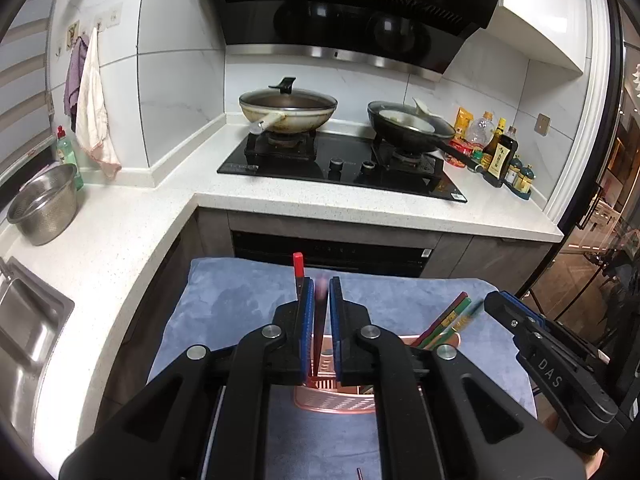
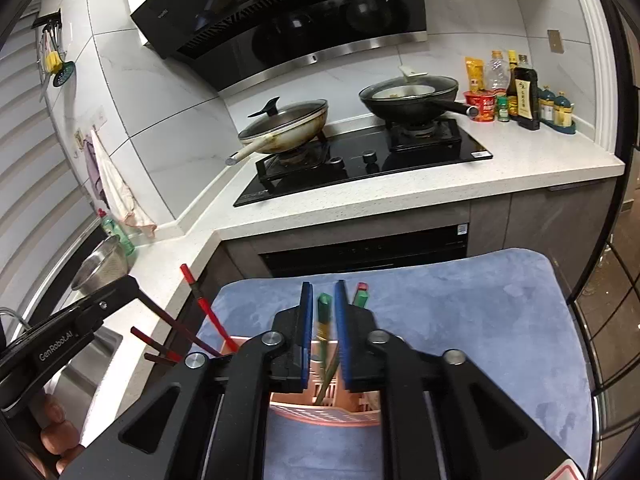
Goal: Organize utensils
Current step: 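Open both tools to drop the chopsticks into the pink holder, then move both open tools back toward the red chopstick and gold spoon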
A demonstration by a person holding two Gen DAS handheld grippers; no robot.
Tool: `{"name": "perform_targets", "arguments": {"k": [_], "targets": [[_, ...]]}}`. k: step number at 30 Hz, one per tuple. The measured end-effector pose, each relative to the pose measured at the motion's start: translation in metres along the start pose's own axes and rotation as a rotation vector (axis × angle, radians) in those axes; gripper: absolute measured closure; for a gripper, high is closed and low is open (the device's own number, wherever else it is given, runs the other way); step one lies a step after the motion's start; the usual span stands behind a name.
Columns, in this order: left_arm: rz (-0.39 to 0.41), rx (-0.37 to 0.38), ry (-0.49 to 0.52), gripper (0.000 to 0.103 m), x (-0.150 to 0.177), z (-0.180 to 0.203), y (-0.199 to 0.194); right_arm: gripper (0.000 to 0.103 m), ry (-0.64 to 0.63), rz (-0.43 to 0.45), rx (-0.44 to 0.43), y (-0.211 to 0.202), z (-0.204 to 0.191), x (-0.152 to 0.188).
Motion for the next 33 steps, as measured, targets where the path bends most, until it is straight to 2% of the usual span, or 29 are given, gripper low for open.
{"name": "perform_targets", "arguments": {"k": [1,3,5,6,10,12,18,29,33], "targets": [[0.006,-0.009,0.006,0.094,0.000,0.000,-0.002,0.086,0.003,0.004,-0.001,-0.001,0.001,0.000],[0.012,-0.017,0.015,0.088,0.000,0.002,-0.004,0.074,0.010,0.013,0.001,-0.006,0.003,0.000],[0.026,-0.027,0.020,0.073,0.000,0.003,-0.009,0.072,0.014,0.020,0.000,-0.010,0.004,0.000],[0.039,-0.032,0.023,0.071,0.000,0.004,-0.014,0.072,0.010,0.024,-0.001,-0.014,0.004,0.001],[0.055,-0.038,0.042,0.070,0.002,0.007,-0.024,0.071,-0.011,0.039,0.002,-0.028,0.001,0.005],[0.055,-0.035,0.043,0.069,0.004,0.008,-0.029,0.066,-0.014,0.046,-0.004,-0.037,0.000,0.008],[0.057,-0.037,0.053,0.068,0.019,0.010,-0.048,0.066,-0.024,0.060,-0.009,-0.062,-0.002,0.023],[0.053,-0.038,0.064,0.067,0.054,0.009,-0.077,0.066,-0.076,0.038,-0.008,-0.103,-0.010,0.080],[0.040,-0.044,0.068,0.062,0.078,0.009,-0.084,0.066,-0.104,0.016,0.006,-0.112,-0.014,0.113]]}}
Point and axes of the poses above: each gripper's, at about its wrist camera, not at the fingertips, and y roughly the way its jaws point, z to its right, x to its underside, the point moved 10 cm from there along y, roughly the way its jaws point, and after that the axes turned 2 degrees about -z, right-handed, at the moved point
